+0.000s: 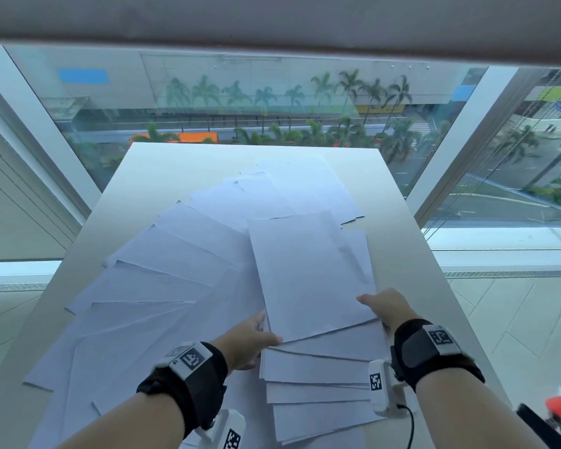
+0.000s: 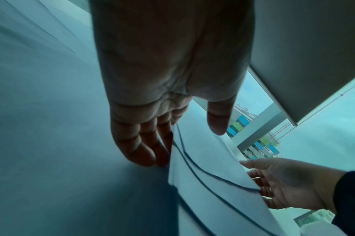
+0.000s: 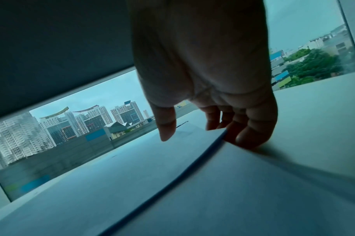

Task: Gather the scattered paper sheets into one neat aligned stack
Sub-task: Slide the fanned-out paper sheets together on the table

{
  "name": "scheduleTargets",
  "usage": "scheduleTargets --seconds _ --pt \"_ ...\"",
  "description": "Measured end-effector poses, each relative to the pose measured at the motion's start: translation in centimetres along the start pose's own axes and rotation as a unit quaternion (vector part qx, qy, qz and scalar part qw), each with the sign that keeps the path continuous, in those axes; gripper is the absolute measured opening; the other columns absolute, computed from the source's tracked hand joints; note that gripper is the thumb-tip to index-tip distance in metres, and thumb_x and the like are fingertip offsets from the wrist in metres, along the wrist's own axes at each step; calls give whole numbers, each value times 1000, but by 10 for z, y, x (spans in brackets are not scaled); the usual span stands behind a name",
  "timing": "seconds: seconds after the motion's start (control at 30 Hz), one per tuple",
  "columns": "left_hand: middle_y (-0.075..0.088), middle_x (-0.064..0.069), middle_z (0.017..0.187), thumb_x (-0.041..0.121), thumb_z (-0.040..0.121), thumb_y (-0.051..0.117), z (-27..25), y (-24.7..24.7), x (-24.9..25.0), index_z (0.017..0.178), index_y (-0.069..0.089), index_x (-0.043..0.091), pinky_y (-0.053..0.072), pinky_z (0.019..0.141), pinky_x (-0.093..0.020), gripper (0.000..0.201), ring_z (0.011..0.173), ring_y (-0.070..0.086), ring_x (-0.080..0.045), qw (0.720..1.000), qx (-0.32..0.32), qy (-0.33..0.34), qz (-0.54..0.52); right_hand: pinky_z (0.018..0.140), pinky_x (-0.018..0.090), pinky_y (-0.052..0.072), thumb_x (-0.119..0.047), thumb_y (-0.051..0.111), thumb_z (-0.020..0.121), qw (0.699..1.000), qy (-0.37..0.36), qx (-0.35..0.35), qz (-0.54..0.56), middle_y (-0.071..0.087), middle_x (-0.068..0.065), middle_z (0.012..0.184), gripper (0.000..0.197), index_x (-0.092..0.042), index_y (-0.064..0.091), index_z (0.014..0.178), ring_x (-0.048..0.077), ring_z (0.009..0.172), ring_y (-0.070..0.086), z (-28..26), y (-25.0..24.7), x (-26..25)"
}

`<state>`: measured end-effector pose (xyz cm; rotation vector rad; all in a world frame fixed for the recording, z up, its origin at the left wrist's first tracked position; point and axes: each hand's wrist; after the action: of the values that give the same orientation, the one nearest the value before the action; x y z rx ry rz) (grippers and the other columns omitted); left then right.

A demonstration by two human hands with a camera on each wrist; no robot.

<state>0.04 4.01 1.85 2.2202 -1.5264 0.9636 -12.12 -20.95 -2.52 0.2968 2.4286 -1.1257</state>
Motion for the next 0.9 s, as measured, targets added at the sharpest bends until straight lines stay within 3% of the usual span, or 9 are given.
scheduleTargets --seconds 0.07,0.17,0.2,0.3,0.47,0.57,0.63,0.77,0.9 --pt "55 5 90 13 93 50 -3 -2 1 147 21 21 38 52 -14 62 73 53 -10 1000 -4 1 10 70 28 39 -19 60 83 1000 3 11 -3 53 12 86 15 -5 54 79 26 81 51 -1 2 3" --pt "47 -13 142 11 94 48 -5 -5 3 149 16 16 40 54 -8 64 122 53 -25 1000 -12 5 24 63 27 38 -12 57 84 999 -10 48 8 48 7 71 34 -17 38 57 23 67 46 -7 4 9" --pt "42 -15 145 14 94 49 -3 -6 1 150 14 15 40 57 -9 66 123 51 -26 999 -10 5 32 58 28 33 -9 56 83 997 -16 72 6 41 5 63 37 -16 33 55 22 59 40 -9 5 12" --pt "50 -10 123 19 93 50 3 -9 -6 150 17 16 37 61 -16 66 94 51 -18 999 4 9 39 55 28 29 -8 55 83 994 -7 113 -2 38 5 60 31 -13 36 59 23 60 39 -22 5 26" --pt "51 -7 120 16 92 51 2 -18 -15 144 31 10 45 67 -23 56 86 55 -14 998 44 23 32 66 27 33 -8 53 84 991 -7 135 -23 49 8 71 26 -13 40 61 27 75 48 -36 1 54" --pt "53 -16 109 11 89 54 2 -31 -20 138 41 5 44 99 -44 51 105 55 -34 994 100 29 19 65 28 31 -5 50 85 990 -6 131 -46 47 8 70 27 -13 38 62 27 76 46 -44 -6 64" --pt "53 -15 116 14 85 59 0 -44 -25 133 46 5 40 103 -43 50 103 52 -28 989 141 34 14 58 29 31 -2 49 84 990 -1 126 -65 44 6 65 27 -12 37 61 27 73 45 -47 -12 69" --pt "46 -16 140 33 64 55 -3 -73 -40 132 50 12 35 108 -43 71 128 43 -31 961 249 36 114 55 27 30 1 48 82 989 5 110 -97 44 3 61 29 -13 39 59 26 73 47 -54 -20 73" --pt "13 -13 157 46 57 42 -6 -90 -62 146 25 21 12 116 -43 94 146 8 -31 931 236 -49 276 67 25 35 1 50 79 991 24 82 -99 45 4 65 23 -11 45 60 28 77 46 -58 -18 65"
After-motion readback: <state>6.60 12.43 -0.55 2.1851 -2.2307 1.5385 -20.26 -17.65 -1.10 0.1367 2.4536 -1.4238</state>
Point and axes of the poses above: each hand's wrist, its own z-axis towards the middle knuckle, its own y-axis out of the palm, x = y × z
